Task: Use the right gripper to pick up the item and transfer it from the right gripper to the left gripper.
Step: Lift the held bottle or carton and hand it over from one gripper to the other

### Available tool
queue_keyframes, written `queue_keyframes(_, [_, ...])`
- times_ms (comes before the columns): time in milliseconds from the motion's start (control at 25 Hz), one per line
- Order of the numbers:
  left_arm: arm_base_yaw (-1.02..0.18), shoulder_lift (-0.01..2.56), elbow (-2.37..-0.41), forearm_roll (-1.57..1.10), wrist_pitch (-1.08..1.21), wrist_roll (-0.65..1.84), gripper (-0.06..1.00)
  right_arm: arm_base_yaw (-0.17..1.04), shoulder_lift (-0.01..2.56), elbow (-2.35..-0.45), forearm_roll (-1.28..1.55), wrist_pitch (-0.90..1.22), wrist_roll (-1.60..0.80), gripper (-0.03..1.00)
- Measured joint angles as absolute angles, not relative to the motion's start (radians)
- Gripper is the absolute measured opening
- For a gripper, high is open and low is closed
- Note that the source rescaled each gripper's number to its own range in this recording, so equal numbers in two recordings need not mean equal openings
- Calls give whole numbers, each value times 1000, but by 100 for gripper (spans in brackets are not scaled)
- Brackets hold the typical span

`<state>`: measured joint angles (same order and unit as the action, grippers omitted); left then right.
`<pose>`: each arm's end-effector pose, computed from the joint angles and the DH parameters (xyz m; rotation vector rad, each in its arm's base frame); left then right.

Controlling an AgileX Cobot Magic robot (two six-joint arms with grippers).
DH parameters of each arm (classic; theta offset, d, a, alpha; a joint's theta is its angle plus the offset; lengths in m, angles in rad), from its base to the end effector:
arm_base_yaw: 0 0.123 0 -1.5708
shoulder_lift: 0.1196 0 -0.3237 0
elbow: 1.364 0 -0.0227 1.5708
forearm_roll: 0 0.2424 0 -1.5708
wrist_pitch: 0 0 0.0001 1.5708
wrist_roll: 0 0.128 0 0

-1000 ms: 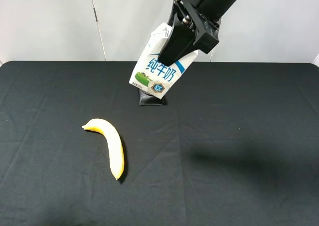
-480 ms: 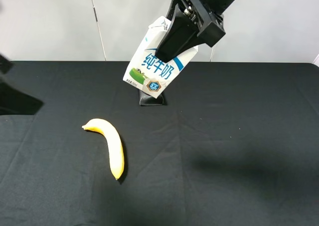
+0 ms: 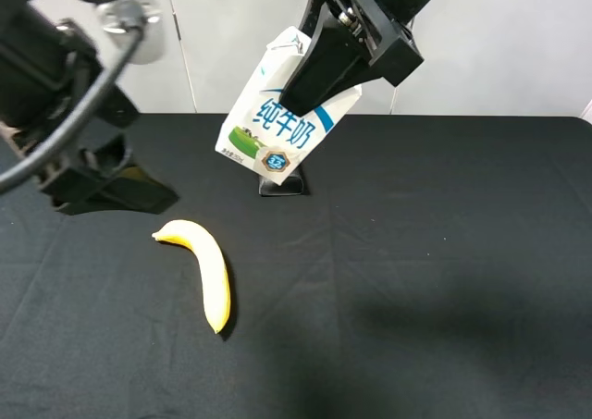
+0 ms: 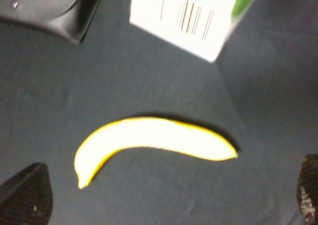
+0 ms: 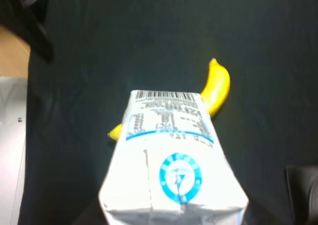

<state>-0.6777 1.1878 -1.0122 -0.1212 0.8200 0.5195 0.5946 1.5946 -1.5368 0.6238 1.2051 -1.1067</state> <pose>0.1782 -0.1580 0.3364 1.3449 2.0869 -0.2124 0.2395 0.2463 0.3775 -1.8110 1.7741 0.6655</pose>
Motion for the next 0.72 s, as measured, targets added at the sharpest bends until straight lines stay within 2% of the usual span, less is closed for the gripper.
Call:
queue_keyframes(240, [-727,1245,-1064,-130,792,557,97,595,1595,-1537,640,1209,-1150,7])
queue_keyframes(720, [-735,1262,-1096,-268,774,646,97,595,1595,-1537,739,1225,-1295,7])
